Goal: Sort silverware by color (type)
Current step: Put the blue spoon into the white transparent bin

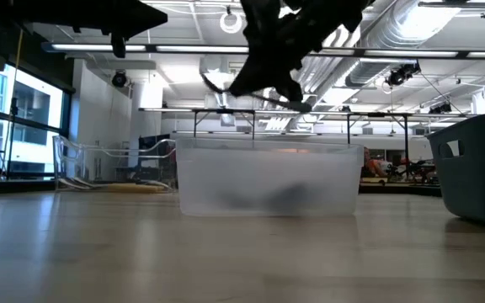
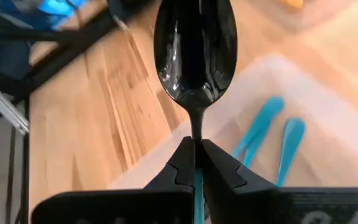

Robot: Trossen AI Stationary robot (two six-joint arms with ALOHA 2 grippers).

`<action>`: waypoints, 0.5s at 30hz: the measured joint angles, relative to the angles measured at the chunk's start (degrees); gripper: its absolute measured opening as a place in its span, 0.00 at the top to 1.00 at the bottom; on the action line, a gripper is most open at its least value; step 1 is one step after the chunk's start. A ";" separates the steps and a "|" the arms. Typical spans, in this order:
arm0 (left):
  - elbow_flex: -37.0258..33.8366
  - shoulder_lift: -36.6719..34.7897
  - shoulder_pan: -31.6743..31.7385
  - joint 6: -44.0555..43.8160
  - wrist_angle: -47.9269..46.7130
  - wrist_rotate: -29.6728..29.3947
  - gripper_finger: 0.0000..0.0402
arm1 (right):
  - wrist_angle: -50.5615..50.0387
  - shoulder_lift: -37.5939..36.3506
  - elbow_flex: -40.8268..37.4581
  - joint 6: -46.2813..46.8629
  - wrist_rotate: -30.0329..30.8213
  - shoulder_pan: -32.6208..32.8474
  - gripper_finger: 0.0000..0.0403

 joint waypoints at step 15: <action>0.00 0.00 -0.01 -0.05 -0.14 -0.17 1.00 | -1.86 14.50 0.00 15.99 0.53 -0.55 1.00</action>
